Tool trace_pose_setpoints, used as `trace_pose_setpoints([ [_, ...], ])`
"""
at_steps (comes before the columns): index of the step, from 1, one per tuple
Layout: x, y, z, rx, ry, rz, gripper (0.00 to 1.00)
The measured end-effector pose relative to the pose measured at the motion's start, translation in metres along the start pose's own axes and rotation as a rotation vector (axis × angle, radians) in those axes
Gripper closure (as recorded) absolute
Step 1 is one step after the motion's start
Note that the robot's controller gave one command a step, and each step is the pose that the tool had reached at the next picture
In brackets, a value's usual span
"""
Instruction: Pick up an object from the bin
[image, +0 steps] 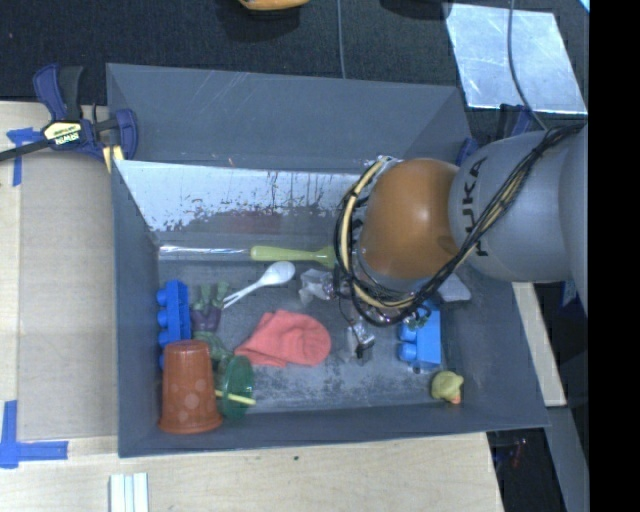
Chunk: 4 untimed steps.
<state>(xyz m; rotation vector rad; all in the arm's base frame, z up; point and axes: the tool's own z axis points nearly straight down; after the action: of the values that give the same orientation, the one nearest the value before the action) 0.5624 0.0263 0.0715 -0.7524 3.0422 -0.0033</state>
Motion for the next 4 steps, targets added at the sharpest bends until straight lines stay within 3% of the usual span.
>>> trace_pose_setpoints([
  [1,0.012,0.041,0.000,0.002,-0.003,0.112,0.00],
  [2,0.010,0.064,0.000,0.003,-0.010,0.081,1.00],
  [3,0.011,0.055,0.000,0.004,-0.012,0.070,1.00],
  [4,0.013,0.064,-0.069,0.002,-0.003,0.064,1.00],
])
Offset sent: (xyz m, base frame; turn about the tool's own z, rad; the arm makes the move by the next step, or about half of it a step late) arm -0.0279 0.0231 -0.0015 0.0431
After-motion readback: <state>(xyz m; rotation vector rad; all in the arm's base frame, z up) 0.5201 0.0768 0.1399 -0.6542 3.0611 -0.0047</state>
